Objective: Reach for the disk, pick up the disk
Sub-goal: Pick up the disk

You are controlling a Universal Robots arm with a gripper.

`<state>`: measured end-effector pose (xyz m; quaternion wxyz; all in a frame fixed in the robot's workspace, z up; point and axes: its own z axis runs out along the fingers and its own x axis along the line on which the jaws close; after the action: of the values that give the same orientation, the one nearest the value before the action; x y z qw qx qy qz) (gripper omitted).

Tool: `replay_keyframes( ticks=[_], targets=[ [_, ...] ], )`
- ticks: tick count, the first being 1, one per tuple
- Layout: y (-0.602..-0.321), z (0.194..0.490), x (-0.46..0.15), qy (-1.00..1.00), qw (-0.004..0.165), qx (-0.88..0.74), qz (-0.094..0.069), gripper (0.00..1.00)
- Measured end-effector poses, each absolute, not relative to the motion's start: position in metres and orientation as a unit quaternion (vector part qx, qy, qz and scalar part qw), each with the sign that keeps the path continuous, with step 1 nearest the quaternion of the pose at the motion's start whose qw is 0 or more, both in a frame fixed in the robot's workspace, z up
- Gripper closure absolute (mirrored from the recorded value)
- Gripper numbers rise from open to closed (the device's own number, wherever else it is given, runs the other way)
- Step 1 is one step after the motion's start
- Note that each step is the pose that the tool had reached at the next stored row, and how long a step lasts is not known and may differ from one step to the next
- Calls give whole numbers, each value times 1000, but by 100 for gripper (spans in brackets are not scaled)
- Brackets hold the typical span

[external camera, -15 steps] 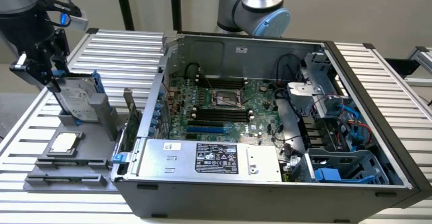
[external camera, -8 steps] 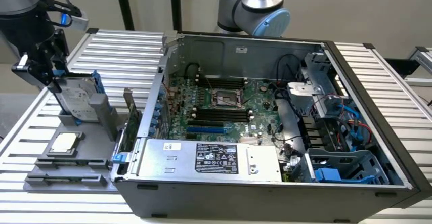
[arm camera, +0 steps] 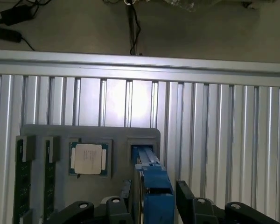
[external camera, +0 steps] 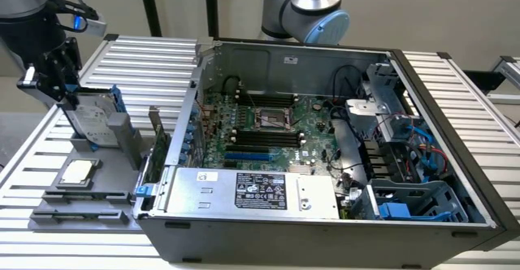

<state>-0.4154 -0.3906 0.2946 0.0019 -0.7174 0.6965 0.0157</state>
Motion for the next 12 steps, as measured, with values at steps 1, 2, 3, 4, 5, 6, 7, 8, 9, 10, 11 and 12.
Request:
replay_keyframes(
  ticks=[1,2,3,4,5,6,7,8,9,10,11,12],
  targets=[
    [-391,295,-415,696,2,-717,16,55],
    [-391,295,-415,696,2,-717,16,55],
    [-391,295,-415,696,2,-717,16,62],
    [-391,295,-415,696,2,-717,16,62],
    [-391,295,-415,696,2,-717,16,62],
    [-391,295,-415,696,2,-717,16,62],
    [-391,294,-415,696,2,-717,16,62],
    [-391,294,-415,696,2,-717,16,62],
    [-391,295,-414,696,2,-717,16,62],
    [-391,295,-414,696,2,-717,16,62],
    [-391,295,-414,696,2,-717,16,62],
    [-391,295,-414,696,2,-717,16,62]
  ],
)
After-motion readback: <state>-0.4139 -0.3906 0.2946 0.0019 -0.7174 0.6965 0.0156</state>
